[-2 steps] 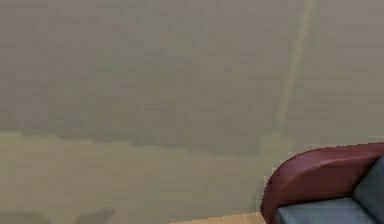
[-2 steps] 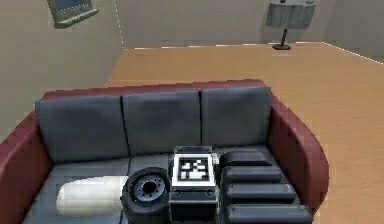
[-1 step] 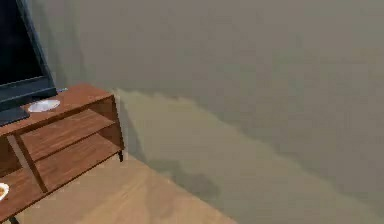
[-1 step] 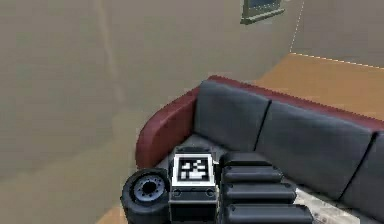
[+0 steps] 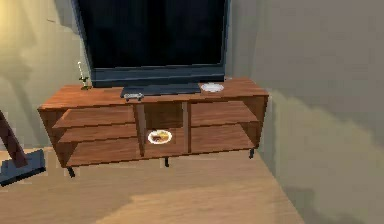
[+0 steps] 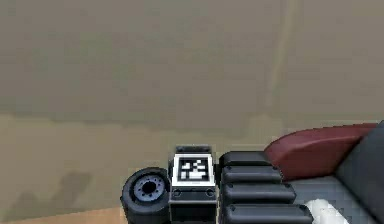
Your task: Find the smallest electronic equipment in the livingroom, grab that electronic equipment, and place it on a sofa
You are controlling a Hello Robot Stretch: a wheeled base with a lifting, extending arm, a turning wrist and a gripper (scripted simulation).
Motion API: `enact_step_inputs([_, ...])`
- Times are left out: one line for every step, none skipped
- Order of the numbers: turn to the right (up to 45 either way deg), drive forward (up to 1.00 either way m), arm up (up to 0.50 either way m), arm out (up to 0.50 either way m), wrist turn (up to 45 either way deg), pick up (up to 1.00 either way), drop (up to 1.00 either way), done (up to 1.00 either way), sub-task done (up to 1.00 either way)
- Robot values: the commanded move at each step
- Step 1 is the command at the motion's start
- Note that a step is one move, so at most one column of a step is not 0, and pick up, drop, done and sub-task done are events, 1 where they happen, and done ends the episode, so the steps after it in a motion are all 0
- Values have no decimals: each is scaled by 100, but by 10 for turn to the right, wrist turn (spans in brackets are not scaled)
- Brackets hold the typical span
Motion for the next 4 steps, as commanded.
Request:
enact_step_inputs([-120, 0, 0, 0, 0, 0, 0, 0, 0])
enact_step_inputs([450, 0, 0, 0, 0, 0, 0, 0, 0])
enact_step_inputs([450, 0, 0, 0, 0, 0, 0, 0, 0])
enact_step_inputs([60, 0, 0, 0, 0, 0, 0, 0, 0])
